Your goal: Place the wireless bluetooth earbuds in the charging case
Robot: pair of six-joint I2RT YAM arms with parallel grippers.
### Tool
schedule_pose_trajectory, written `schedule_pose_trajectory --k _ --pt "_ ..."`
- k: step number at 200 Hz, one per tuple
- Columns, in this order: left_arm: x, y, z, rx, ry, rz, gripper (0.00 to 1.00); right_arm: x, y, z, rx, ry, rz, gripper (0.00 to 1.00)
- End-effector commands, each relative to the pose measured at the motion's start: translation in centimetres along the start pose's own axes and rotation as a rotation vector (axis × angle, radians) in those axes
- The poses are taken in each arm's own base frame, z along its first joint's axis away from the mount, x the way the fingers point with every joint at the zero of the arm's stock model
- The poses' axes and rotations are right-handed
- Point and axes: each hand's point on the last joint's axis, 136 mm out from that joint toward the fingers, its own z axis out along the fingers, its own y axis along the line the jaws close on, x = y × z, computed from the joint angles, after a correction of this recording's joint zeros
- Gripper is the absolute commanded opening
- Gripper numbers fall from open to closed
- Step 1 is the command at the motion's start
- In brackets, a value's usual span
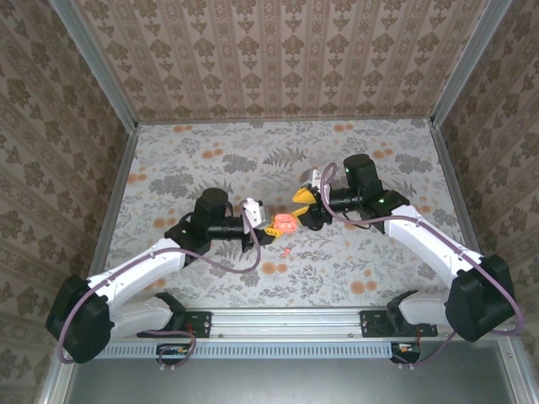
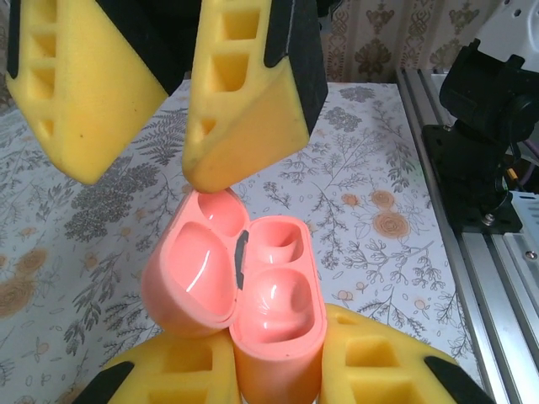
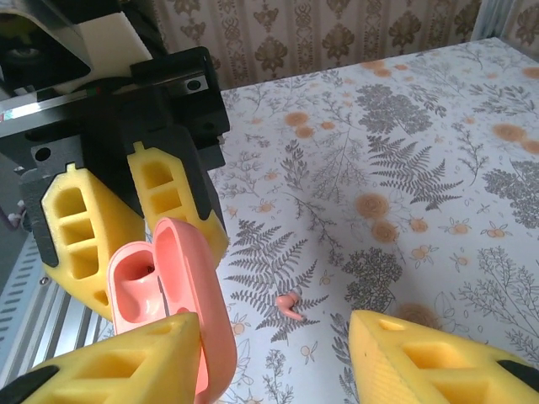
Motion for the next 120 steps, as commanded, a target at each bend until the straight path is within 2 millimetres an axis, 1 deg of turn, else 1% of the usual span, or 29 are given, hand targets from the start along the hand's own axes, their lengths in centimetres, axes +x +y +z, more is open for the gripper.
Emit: schedule_pose_trajectory --k 1,26,62,65,74,95,120 --pt "-0.8 -0.9 -0.3 0.033 -0.039 0.02 0.2 -0.5 -1.2 -0.4 0.068 -0.009 0.002 0.51" --pt "-0.4 -0.3 -0.4 -0.004 -0.036 0.007 0.2 -1.1 -1.0 -0.8 0.073 -0.027 -0.003 0.52" --pt "1.3 1.3 -0.6 -0.104 0.001 -0.045 0.2 -2.2 -0.7 -1.3 0.077 -0.05 0.015 0.53" --pt "1.6 1.8 -0.7 -0.138 0.014 -0.052 0.2 -2.2 -0.8 -1.4 0.08 -0.051 0.021 0.53" --pt "2.1 2.5 -0.8 -0.181 0.03 -0.069 0.2 -2.3 -0.9 -1.4 0.086 -0.045 0.044 0.53" --pt "3.3 4.3 -1.4 -0.287 0.068 -0.129 0.2 -1.9 -1.5 -1.4 0.118 -0.011 0.117 0.52" --pt "4.1 5.6 -2.3 -0.369 0.059 -0.205 0.2 -0.8 -2.1 -0.9 0.169 0.051 0.187 0.52"
